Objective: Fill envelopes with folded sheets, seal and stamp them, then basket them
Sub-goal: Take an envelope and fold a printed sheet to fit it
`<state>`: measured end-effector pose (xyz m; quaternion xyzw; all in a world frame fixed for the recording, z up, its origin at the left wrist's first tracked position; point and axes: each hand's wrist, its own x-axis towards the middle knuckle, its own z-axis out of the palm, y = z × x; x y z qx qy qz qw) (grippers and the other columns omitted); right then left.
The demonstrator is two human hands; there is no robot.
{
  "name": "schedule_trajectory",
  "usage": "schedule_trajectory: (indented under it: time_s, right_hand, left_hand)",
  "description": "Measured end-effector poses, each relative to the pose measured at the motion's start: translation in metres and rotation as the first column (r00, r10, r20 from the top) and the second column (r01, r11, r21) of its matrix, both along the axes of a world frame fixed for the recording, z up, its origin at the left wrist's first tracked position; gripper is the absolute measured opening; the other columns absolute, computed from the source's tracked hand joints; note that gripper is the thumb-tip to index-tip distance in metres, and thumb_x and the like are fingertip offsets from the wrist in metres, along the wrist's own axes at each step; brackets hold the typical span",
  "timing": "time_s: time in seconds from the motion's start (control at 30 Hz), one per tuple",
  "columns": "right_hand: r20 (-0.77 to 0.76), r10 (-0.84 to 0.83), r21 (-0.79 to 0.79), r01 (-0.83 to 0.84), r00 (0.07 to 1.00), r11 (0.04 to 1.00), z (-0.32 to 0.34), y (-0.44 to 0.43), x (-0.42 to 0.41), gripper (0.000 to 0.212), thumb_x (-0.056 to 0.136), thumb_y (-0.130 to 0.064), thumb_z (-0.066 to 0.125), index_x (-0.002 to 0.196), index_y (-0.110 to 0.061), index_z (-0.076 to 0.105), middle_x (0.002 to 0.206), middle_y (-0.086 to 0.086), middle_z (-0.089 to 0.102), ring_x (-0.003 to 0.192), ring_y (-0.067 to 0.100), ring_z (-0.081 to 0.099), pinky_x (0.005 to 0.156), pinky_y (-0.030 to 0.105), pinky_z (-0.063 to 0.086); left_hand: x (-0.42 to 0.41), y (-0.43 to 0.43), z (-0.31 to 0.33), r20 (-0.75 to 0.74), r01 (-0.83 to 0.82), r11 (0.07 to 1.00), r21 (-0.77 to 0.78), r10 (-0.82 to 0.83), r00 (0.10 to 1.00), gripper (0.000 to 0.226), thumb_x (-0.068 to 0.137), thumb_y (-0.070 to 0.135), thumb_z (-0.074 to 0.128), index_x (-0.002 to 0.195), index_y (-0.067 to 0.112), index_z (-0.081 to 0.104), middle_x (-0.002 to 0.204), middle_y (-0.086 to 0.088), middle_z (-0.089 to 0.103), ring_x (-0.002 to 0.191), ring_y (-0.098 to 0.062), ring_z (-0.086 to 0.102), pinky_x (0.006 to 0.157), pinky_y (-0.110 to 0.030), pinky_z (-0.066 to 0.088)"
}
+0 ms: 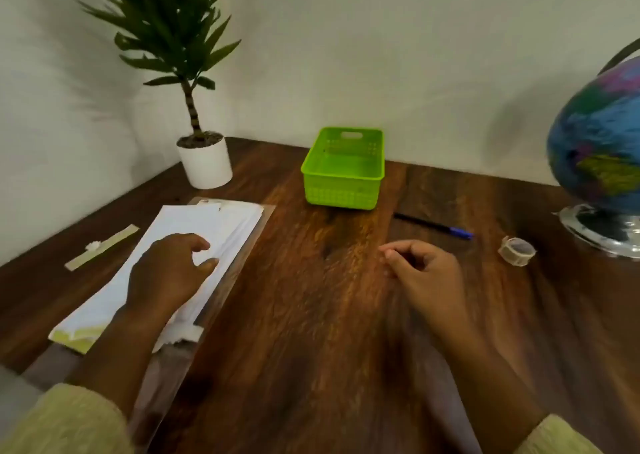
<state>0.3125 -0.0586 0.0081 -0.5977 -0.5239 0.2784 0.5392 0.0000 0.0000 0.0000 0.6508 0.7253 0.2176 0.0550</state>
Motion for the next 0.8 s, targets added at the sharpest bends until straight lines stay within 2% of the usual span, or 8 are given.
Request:
schedule_trajectory:
  time_s: [0.13,0.2,0.33,0.4,0.5,0.6,0.7,0.8]
  right_hand:
    - [-0.056,0.031,0.003,-0.031,0.998,1.0,-0.032,-0.017,-0.006,0.024,0.085,-0.01,0.062,0.073,-0.029,0.069,0.066,-0.008,0.07,0.06,0.002,0.063,0.064,0.027,0.054]
    - [-0.096,0.025,0.013,-0.023,0.995,1.0,-0.04,-0.026,-0.01,0.023,0.086,-0.009,0.062,0.074,-0.028,0.07,0.066,-0.01,0.07,0.061,0.001,0.063,0.066,0.026,0.052]
    - [-0.053,0.007,0.02,-0.005,0.999,1.0,-0.044,-0.039,-0.004,0.018,0.086,-0.013,0.062,0.079,-0.027,0.071,0.072,-0.007,0.071,0.066,0.004,0.065,0.068,0.027,0.051]
    - [-0.017,0.001,0.024,-0.001,1.0,1.0,-0.049,-0.046,-0.001,0.016,0.086,-0.014,0.062,0.083,-0.025,0.072,0.071,-0.007,0.071,0.066,0.004,0.064,0.066,0.025,0.051]
    - [0.056,0.001,-0.018,0.0,0.998,1.0,-0.057,-0.051,0.003,0.019,0.086,-0.014,0.063,0.077,-0.03,0.07,0.07,-0.005,0.07,0.067,0.011,0.065,0.065,0.028,0.052]
    - [0.198,0.017,-0.063,-0.005,0.98,0.998,-0.059,-0.05,0.007,0.021,0.085,-0.017,0.064,0.074,-0.035,0.066,0.072,-0.008,0.068,0.069,0.008,0.063,0.062,0.022,0.046]
    - [0.259,0.038,-0.078,-0.019,0.965,0.997,-0.06,-0.048,0.007,0.02,0.085,-0.019,0.064,0.076,-0.037,0.066,0.075,-0.011,0.068,0.069,0.005,0.063,0.063,0.02,0.044]
    - [0.306,0.067,-0.086,-0.043,0.95,0.995,-0.06,-0.049,0.005,0.017,0.085,-0.02,0.064,0.079,-0.035,0.067,0.076,-0.014,0.066,0.07,0.002,0.062,0.061,0.017,0.041]
  left_hand:
    - [-0.027,-0.024,-0.022,-0.124,-0.091,0.98,-0.175,0.07,0.99,0.067,0.075,0.053,0.066,0.128,0.015,0.05,0.136,-0.01,0.052,0.122,-0.03,0.049,0.099,-0.045,0.041]
    - [-0.031,-0.035,-0.028,-0.216,-0.141,0.969,-0.203,0.096,0.972,0.076,0.075,0.06,0.061,0.133,0.013,0.043,0.138,-0.011,0.047,0.124,-0.031,0.046,0.099,-0.046,0.041]
    - [-0.033,-0.041,-0.03,-0.277,-0.246,0.921,-0.301,0.162,0.947,0.081,0.081,0.066,0.045,0.139,0.012,0.028,0.148,-0.015,0.03,0.136,-0.036,0.028,0.108,-0.054,0.027]
    - [-0.034,-0.042,-0.031,-0.259,-0.272,0.901,-0.339,0.188,0.947,0.073,0.086,0.063,0.038,0.138,0.012,0.031,0.148,-0.016,0.03,0.136,-0.037,0.026,0.109,-0.055,0.022]
    - [-0.034,-0.045,-0.032,-0.267,-0.217,0.95,-0.223,0.155,0.951,0.055,0.09,0.055,0.04,0.118,0.009,0.054,0.126,-0.013,0.057,0.116,-0.031,0.052,0.094,-0.042,0.041]
    - [-0.031,-0.051,-0.028,-0.328,-0.115,0.993,-0.007,0.106,0.939,0.036,0.091,0.04,0.049,0.091,0.007,0.064,0.097,-0.011,0.069,0.089,-0.026,0.063,0.069,-0.029,0.04]
    - [-0.031,-0.05,-0.022,-0.449,-0.02,0.992,0.122,0.073,0.891,0.024,0.092,0.02,0.05,0.091,0.001,0.065,0.093,-0.015,0.069,0.089,-0.027,0.064,0.072,-0.028,0.043]
    - [-0.033,-0.049,-0.016,-0.394,0.034,0.977,0.208,0.052,0.918,0.019,0.091,0.014,0.054,0.09,-0.002,0.065,0.089,-0.018,0.068,0.088,-0.029,0.064,0.071,-0.029,0.042]
